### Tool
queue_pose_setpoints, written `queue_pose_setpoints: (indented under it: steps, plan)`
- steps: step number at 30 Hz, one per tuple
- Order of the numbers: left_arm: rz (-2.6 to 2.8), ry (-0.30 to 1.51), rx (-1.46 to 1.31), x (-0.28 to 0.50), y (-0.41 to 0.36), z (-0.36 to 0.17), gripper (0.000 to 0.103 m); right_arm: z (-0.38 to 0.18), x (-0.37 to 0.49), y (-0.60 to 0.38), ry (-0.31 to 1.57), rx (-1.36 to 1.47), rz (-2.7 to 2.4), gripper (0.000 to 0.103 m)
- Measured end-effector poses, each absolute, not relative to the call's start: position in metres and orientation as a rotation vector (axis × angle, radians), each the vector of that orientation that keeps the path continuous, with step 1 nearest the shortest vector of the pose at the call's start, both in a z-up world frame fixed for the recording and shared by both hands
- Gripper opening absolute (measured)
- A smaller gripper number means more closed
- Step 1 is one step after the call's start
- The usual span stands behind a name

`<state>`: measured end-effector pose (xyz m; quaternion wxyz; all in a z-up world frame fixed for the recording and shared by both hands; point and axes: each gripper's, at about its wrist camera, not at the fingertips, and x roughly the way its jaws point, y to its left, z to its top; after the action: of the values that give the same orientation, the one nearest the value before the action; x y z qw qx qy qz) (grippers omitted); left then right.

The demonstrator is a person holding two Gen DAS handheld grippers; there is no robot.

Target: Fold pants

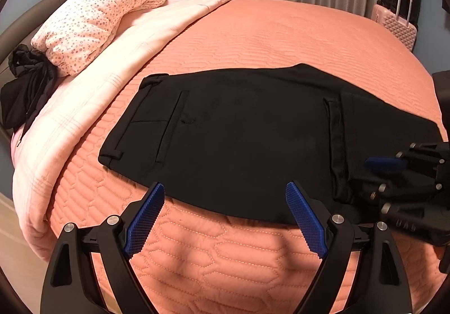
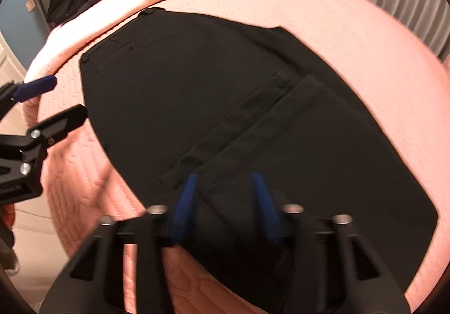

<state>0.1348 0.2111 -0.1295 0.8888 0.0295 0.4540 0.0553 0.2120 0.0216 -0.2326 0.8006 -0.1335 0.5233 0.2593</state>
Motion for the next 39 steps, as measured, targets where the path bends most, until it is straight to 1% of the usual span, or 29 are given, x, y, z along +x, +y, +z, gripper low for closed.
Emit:
queue_pose_setpoints:
  steps: [1,3,7,9,10,12,14,18,20,22,25,28,31,34,36,37,39]
  plan:
    - [0.117,0.947,0.06,0.135,0.212,-0.131,0.086,-0.231,0.213,0.024,1.124,-0.294,0.556,0.015]
    - [0.117,0.953,0.044,0.136,0.214,-0.131,0.086,-0.224,0.211,0.026,1.108,-0.304,0.562,0.007]
    - [0.128,0.954,0.027,0.136,0.219,-0.132,0.086,-0.195,0.201,0.029,1.032,-0.296,0.567,0.005]
    - [0.134,0.957,0.028,0.138,0.221,-0.134,0.086,-0.19,0.196,0.039,1.016,-0.312,0.592,0.005]
    - [0.139,0.961,0.029,0.139,0.221,-0.136,0.086,-0.193,0.195,0.044,1.025,-0.333,0.602,0.005]
    - [0.156,0.975,0.027,0.143,0.222,-0.141,0.086,-0.221,0.197,0.048,1.096,-0.392,0.599,0.005]
    - [0.168,0.979,0.023,0.145,0.224,-0.142,0.086,-0.23,0.201,0.043,1.12,-0.341,0.601,0.008]
    - [0.186,0.981,0.034,0.148,0.229,-0.144,0.086,-0.2,0.195,0.027,1.066,-0.212,0.596,0.01]
    - [0.183,0.981,0.035,0.15,0.23,-0.146,0.086,-0.206,0.196,0.023,1.101,-0.2,0.575,0.015]
    - [0.187,0.984,0.038,0.151,0.23,-0.147,0.086,-0.21,0.194,0.023,1.1,-0.239,0.534,0.015]
    - [0.18,0.974,0.014,0.15,0.235,-0.148,0.086,-0.193,0.185,0.013,1.04,-0.135,0.53,0.015]
    - [0.22,0.995,-0.022,0.154,0.259,-0.154,0.086,-0.181,0.174,0.008,1.001,-0.19,0.473,0.015]
    - [0.304,0.995,-0.039,0.161,0.295,-0.16,0.086,-0.171,0.167,0.006,0.949,-0.304,0.389,0.015]
    - [0.401,1.016,-0.063,0.173,0.338,-0.17,0.086,-0.162,0.168,0.003,0.929,-0.29,0.365,0.015]
    - [0.423,1.033,-0.15,0.18,0.367,-0.175,0.086,-0.158,0.165,-0.001,0.905,-0.289,0.345,0.042]
    - [0.408,1.042,-0.238,0.183,0.382,-0.18,0.086,-0.157,0.166,0.0,0.891,-0.293,0.339,0.044]
    - [0.36,1.055,-0.379,0.186,0.399,-0.187,0.086,-0.154,0.163,0.001,0.878,-0.309,0.333,0.044]
